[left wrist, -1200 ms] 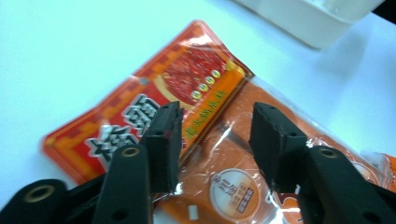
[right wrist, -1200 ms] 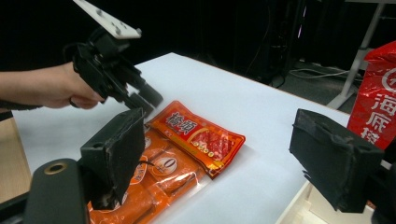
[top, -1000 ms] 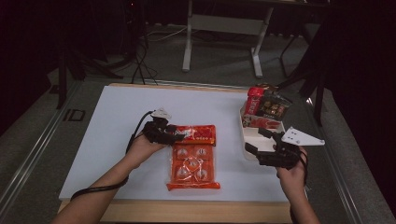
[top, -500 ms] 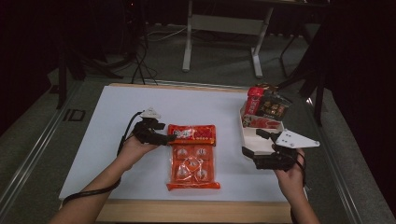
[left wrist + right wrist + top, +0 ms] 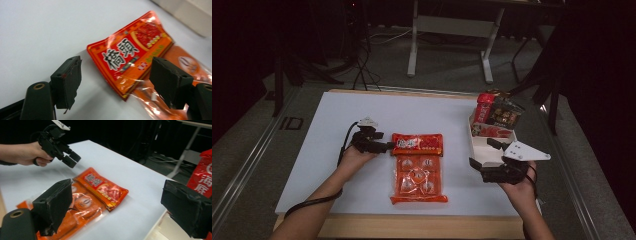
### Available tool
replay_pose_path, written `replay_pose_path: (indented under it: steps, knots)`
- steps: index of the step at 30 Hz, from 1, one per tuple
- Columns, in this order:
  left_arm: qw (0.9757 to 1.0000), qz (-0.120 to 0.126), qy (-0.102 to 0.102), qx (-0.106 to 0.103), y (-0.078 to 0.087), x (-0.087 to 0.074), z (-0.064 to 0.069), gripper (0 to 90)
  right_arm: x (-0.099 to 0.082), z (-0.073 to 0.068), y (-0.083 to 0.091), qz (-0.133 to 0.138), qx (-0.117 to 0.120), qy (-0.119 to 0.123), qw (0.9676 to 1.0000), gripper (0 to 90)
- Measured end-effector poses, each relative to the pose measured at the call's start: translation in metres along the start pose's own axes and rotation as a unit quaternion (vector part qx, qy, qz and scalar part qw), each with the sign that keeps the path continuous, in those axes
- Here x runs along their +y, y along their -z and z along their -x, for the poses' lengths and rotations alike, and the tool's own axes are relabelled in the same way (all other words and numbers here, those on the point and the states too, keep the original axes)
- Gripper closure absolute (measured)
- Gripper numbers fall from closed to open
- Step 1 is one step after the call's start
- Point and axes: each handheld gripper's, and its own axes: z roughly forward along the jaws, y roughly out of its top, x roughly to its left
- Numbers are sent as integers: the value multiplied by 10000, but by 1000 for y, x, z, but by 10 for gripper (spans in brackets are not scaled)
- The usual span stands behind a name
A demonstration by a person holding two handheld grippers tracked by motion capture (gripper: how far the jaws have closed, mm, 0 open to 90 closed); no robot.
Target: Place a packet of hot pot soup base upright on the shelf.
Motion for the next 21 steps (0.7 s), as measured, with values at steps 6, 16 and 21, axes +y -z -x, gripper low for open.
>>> replay_pose_path:
  steps: [6,16,21]
  knots:
    - [9999,-133,33,-27,-14,-2,-8,304,-3,-1,-3,-136,95,-67,9998,104]
    - [9988,-422,172,-198,-33,-4,-18,383,-2,-3,-3,-175,66,-14,9998,130]
    - [9983,-478,178,-285,-40,-2,-17,446,-2,-2,-2,-168,73,-33,9998,132]
